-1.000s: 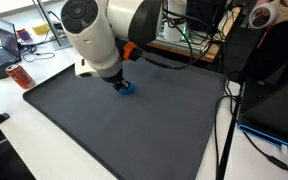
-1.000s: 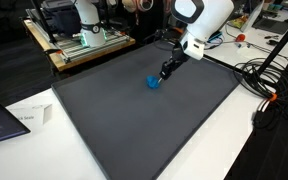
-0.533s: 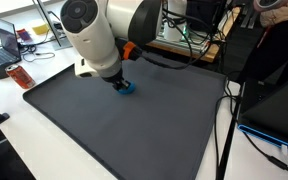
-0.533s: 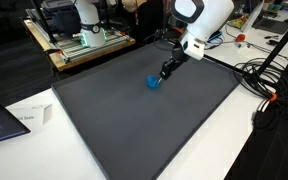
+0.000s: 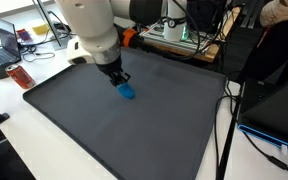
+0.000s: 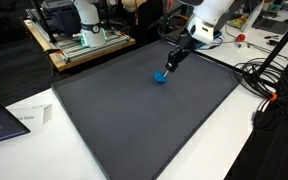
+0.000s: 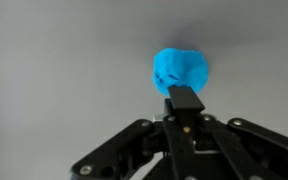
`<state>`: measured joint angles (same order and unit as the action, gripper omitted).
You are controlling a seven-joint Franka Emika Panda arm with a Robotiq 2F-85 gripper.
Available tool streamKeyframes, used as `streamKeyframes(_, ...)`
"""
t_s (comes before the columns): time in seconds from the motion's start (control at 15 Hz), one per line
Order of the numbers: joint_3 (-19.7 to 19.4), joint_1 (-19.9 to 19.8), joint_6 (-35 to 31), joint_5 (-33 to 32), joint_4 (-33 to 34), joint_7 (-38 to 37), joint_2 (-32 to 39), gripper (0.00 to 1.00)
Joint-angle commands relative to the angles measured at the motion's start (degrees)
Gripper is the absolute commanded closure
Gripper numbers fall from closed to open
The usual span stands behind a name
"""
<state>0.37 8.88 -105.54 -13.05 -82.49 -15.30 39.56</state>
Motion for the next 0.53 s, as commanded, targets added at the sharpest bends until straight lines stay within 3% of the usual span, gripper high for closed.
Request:
streamKeyframes(0.0, 0.20, -0.29, 1.73, 2.29, -1.64, 1.24, -4.18, 0.97)
streamKeyframes(0.47, 0.47, -1.05, 2.62, 4.03, -3.46, 1.83, -7.03, 0.97)
